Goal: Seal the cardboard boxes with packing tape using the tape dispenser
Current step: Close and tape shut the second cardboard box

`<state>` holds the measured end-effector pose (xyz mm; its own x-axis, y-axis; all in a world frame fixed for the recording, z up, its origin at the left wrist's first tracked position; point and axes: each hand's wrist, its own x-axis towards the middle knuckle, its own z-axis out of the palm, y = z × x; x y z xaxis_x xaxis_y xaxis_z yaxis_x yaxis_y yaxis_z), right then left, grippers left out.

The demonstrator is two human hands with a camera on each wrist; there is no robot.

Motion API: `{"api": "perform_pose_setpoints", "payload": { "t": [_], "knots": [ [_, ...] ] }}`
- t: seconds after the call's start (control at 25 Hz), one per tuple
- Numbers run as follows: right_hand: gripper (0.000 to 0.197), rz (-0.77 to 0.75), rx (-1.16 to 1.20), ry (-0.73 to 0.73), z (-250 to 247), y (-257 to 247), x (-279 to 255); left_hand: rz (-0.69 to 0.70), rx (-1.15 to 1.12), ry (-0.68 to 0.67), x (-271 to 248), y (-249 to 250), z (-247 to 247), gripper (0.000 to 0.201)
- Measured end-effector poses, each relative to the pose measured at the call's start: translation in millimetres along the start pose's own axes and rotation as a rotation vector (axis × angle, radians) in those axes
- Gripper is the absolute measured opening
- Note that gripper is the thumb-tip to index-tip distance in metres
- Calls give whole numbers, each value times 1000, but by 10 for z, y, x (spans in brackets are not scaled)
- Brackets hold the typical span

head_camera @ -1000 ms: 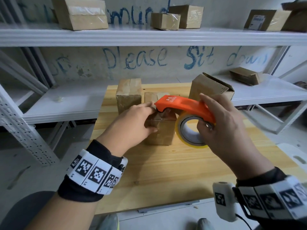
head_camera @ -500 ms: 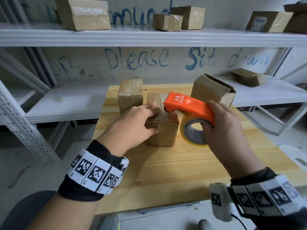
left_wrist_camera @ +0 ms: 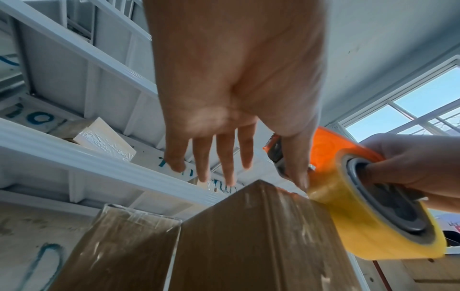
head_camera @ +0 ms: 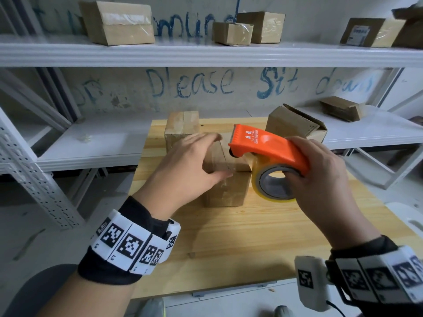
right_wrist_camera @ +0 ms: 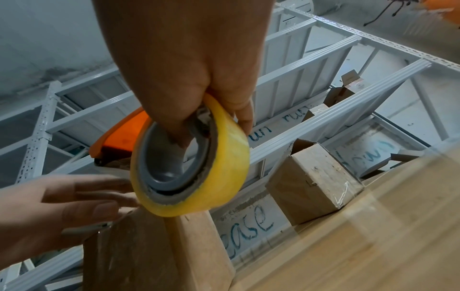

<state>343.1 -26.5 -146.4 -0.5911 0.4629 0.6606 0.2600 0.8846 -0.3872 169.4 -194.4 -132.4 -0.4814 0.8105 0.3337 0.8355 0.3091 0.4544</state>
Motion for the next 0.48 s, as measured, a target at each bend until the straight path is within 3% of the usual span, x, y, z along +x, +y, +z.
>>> {"api": "perform_pose_setpoints", "payload": {
  "t": [0.2, 0.48],
  "knots": [
    [55, -21, 61, -26, -45, -44, -3, 204, -107, 255, -20, -36, 8, 45],
    [54, -23, 139, -92, -100, -87, -18, 380, -126, 371, 10, -99, 19, 7]
  ]
}}
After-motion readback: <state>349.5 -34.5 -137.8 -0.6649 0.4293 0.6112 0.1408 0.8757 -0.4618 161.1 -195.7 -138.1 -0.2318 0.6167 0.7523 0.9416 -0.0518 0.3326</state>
